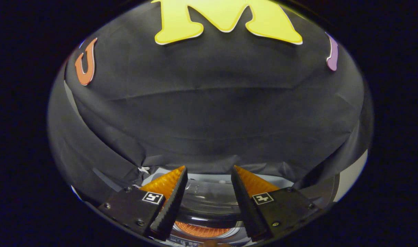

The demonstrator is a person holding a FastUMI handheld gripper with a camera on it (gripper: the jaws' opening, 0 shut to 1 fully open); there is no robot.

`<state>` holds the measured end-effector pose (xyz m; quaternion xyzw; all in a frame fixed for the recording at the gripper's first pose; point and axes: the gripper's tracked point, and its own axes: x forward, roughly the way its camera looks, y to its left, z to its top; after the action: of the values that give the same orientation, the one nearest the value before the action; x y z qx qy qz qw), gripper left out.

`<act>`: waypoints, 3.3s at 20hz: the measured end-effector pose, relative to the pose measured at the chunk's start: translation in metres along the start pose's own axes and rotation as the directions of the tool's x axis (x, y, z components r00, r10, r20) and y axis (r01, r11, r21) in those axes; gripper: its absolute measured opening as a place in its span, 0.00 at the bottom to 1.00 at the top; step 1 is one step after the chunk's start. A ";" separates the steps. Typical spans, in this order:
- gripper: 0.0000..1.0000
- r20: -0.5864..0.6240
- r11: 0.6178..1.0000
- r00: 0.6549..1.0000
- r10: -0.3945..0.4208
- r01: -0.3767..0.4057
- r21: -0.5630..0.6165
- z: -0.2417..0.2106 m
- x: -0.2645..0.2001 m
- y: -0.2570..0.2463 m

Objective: Put the clothes into the washing machine and then close the washing machine lid.

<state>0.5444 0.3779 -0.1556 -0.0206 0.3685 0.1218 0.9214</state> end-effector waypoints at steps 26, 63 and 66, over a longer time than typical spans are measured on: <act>0.80 0.032 1.000 0.999 0.010 -0.010 -0.005 -0.066 -0.052 0.005; 0.79 0.430 0.998 0.901 0.055 -0.032 -0.061 -0.279 -0.338 -0.065; 0.80 0.494 0.999 0.868 0.046 -0.026 -0.048 -0.301 -0.375 -0.083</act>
<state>0.0994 0.1802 -0.1223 -0.0001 0.1180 0.1474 0.9820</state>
